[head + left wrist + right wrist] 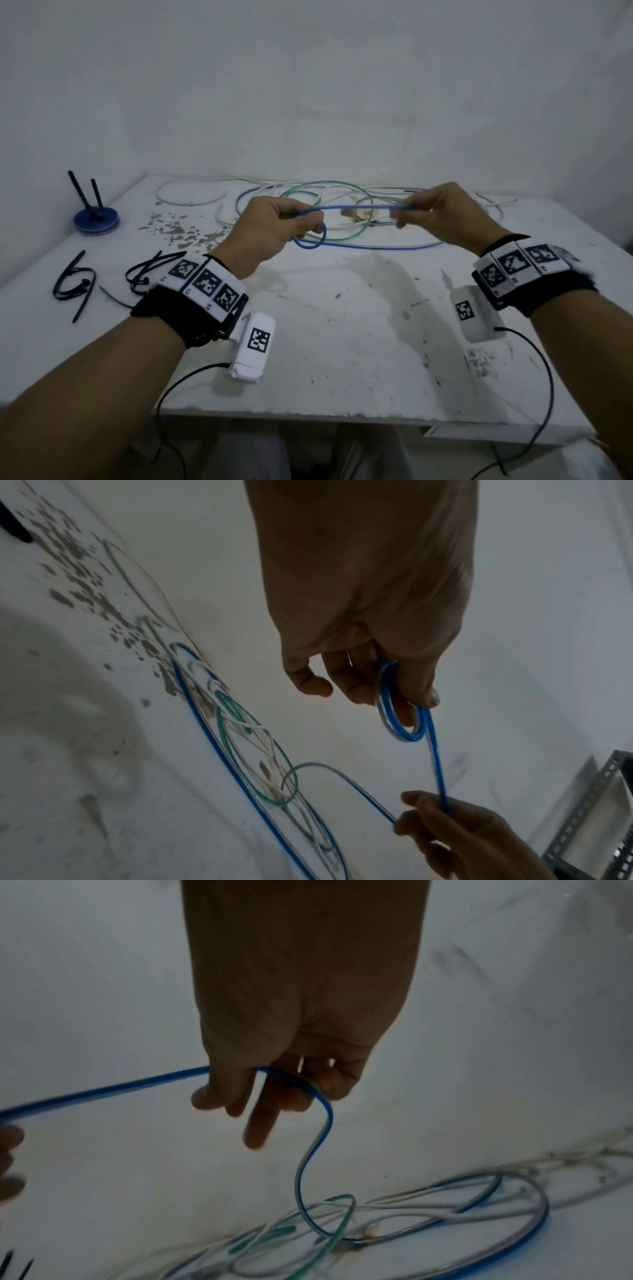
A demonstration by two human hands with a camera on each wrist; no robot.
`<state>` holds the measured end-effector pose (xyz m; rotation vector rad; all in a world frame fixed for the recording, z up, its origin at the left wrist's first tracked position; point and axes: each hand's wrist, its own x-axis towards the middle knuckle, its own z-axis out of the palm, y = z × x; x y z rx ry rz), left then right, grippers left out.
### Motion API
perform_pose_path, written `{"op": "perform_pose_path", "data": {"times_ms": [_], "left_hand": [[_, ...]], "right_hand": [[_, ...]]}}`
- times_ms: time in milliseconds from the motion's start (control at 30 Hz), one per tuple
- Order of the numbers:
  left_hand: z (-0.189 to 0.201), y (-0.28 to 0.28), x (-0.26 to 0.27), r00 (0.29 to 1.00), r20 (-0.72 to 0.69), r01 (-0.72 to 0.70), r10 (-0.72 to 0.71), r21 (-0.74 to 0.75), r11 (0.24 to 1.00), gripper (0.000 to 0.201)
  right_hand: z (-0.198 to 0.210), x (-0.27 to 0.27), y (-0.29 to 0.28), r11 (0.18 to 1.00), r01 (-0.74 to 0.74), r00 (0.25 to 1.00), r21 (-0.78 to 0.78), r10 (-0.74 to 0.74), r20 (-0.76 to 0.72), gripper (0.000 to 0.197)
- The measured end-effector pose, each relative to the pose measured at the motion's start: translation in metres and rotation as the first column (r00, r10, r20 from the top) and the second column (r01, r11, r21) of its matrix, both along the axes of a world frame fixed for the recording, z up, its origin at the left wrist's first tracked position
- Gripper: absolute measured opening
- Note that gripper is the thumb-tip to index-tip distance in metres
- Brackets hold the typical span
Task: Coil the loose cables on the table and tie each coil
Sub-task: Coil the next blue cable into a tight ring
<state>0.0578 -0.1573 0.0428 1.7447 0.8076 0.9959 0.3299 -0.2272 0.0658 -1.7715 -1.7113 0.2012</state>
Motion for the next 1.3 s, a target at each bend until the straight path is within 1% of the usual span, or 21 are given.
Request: {"op": "perform_pose_path", "data": {"times_ms": [33,67,100,133,167,200,233,267,367,433,567,667,733,767,800,900,933,1000,1133,1200,1300], "left_hand": [[-0.001,-0.002,0.002,1.0,0.002,-0.004,0.004,-0.01,1.0,0.011],[-0.003,-0.004,0.006,1.0,0.003,-0.014,0.014,-0.019,1.0,0.011],[-0.003,-0.007,0.01,1.0,-0.002,-0.023,0.023,-0.024,0.999,0.01],[-0.003,-0.009,0.015,1.0,-0.008,-0.025,0.024,-0.028,0.999,0.009],[-0.003,-0.012,0.02,1.0,-0.013,-0.019,0.019,-0.037,0.999,0.006],[-0.002,-0.015,0.024,1.0,-0.013,-0.011,0.011,-0.052,0.999,0.003],[-0.001,-0.017,0.027,1.0,-0.003,-0.002,0.002,-0.071,0.997,0.005],[-0.001,-0.019,0.029,1.0,0.026,0.016,-0.014,-0.099,0.995,0.009],[0.002,-0.022,0.031,0.987,0.136,0.114,-0.086,-0.212,0.97,0.013],[0.003,-0.023,0.03,0.979,0.139,0.183,-0.149,-0.277,0.943,0.013],[0.007,-0.02,0.024,0.953,0.105,0.304,-0.285,-0.32,0.897,0.019],[0.011,-0.016,0.017,0.927,0.059,0.37,-0.371,-0.317,0.873,0.02],[0.009,-0.014,0.012,0.94,-0.022,0.322,-0.341,-0.281,0.904,0.02],[0.007,-0.014,0.01,0.949,-0.061,0.284,-0.308,-0.251,0.925,0.019],[0.006,-0.015,0.009,0.955,-0.094,0.258,-0.283,-0.219,0.941,0.016],[0.004,-0.018,0.012,0.961,-0.138,0.22,-0.24,-0.151,0.964,0.008],[0.004,-0.019,0.013,0.965,-0.134,0.208,-0.227,-0.144,0.967,0.009],[0.004,-0.019,0.012,0.969,-0.12,0.199,-0.218,-0.152,0.968,0.011],[0.005,-0.016,0.007,0.968,-0.106,0.207,-0.228,-0.173,0.963,0.016],[0.005,-0.014,0.006,0.972,-0.096,0.194,-0.217,-0.205,0.959,0.014],[0.006,-0.012,0.003,0.973,-0.06,0.194,-0.223,-0.315,0.929,0.011]], "right_hand": [[-0.006,0.004,0.003,0.994,0.04,0.992,-0.097,-0.028,0.125,0.012],[-0.01,0.001,0.003,0.987,0.057,0.969,-0.152,-0.018,0.248,0.009],[-0.014,-0.006,0.002,0.989,0.024,0.946,-0.149,0.026,0.322,0.023],[-0.018,-0.017,0.0,0.992,-0.06,0.932,-0.108,0.094,0.349,0.049],[-0.02,-0.029,-0.002,0.984,-0.172,0.929,-0.035,0.174,0.327,0.072],[-0.019,-0.043,-0.005,0.965,-0.258,0.93,0.036,0.238,0.279,0.085],[-0.015,-0.057,-0.008,0.946,-0.314,0.927,0.077,0.288,0.238,0.089],[-0.015,-0.068,-0.008,0.935,-0.343,0.921,0.09,0.315,0.228,0.086],[-0.019,-0.08,-0.004,0.93,-0.344,0.905,0.129,0.292,0.311,0.068],[-0.017,-0.078,-0.003,0.943,-0.31,0.915,0.121,0.262,0.307,0.064],[-0.017,-0.083,-0.005,0.954,-0.285,0.954,0.096,0.273,0.121,0.05],[-0.02,-0.084,-0.004,0.95,-0.247,0.967,0.191,0.254,-0.01,0.037],[-0.021,-0.08,-0.002,0.948,-0.165,0.963,0.271,0.215,-0.163,0.032],[-0.02,-0.08,-0.002,0.953,-0.134,0.959,0.273,0.194,-0.206,0.033],[-0.02,-0.082,-0.002,0.96,-0.117,0.965,0.256,0.171,-0.2,0.034],[-0.02,-0.093,0.0,0.979,-0.111,0.989,0.174,0.125,-0.075,0.032],[-0.02,-0.096,0.001,0.983,-0.103,0.99,0.152,0.116,-0.082,0.03],[-0.021,-0.096,0.005,0.988,-0.099,0.983,0.118,0.115,-0.146,0.028],[-0.02,-0.096,0.006,0.985,-0.152,0.932,0.084,0.171,-0.321,0.03],[-0.016,-0.097,0.006,0.981,-0.175,0.925,0.082,0.192,-0.328,0.03],[-0.012,-0.097,0.003,0.973,-0.226,0.908,0.046,0.227,-0.353,0.028]]}}
